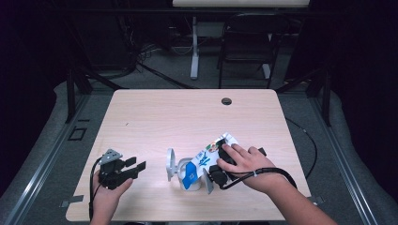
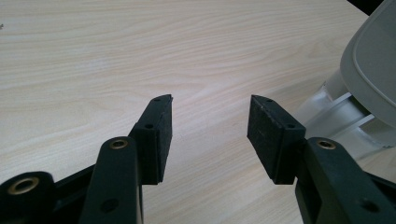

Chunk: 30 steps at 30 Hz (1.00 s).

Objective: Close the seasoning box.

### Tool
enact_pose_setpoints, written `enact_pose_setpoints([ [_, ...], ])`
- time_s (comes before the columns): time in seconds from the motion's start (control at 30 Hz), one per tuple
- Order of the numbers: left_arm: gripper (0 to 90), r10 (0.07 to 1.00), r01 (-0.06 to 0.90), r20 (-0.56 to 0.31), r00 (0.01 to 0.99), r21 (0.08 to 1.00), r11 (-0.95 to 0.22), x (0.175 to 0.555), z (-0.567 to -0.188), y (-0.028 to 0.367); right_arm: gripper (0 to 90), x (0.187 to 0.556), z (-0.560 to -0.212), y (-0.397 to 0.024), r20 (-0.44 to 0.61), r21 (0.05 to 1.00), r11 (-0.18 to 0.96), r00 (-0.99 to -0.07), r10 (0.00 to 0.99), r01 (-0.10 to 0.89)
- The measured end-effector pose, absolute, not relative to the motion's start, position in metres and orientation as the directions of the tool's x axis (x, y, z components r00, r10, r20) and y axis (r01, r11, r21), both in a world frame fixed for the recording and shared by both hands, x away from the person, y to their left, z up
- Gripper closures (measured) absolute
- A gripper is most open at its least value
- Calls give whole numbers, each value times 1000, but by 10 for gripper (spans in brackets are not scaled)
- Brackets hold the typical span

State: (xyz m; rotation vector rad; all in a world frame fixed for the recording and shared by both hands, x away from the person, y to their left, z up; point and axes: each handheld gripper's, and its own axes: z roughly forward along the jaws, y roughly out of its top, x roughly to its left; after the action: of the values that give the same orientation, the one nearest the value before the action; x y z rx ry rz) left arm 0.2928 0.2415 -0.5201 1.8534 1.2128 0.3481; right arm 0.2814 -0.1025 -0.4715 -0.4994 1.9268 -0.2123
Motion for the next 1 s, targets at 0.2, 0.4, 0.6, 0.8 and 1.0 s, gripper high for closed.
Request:
enact_pose_setpoints([
  [0.2, 506, 845, 606, -217, 488, 781, -150, 293, -520, 242, 669, 280, -470, -102, -835, -385, 891, -321, -447, -239],
  [0.4, 506, 845, 606, -216, 489, 781, -152, 293, -520, 242, 686, 280, -470, -102, -838, -373, 898, -331, -434, -235],
  [0.6, 506, 848, 603, -214, 486, 784, -147, 293, -521, 241, 702, 280, -470, -102, -840, -366, 900, -332, -428, -236],
  [0.8, 506, 849, 603, -211, 485, 783, -150, 293, -521, 241, 718, 280, -471, -102, -842, -361, 902, -333, -424, -236],
  [1.0, 506, 847, 610, -208, 489, 776, -161, 293, -521, 240, 735, 281, -471, -103, -845, -350, 906, -336, -416, -239],
])
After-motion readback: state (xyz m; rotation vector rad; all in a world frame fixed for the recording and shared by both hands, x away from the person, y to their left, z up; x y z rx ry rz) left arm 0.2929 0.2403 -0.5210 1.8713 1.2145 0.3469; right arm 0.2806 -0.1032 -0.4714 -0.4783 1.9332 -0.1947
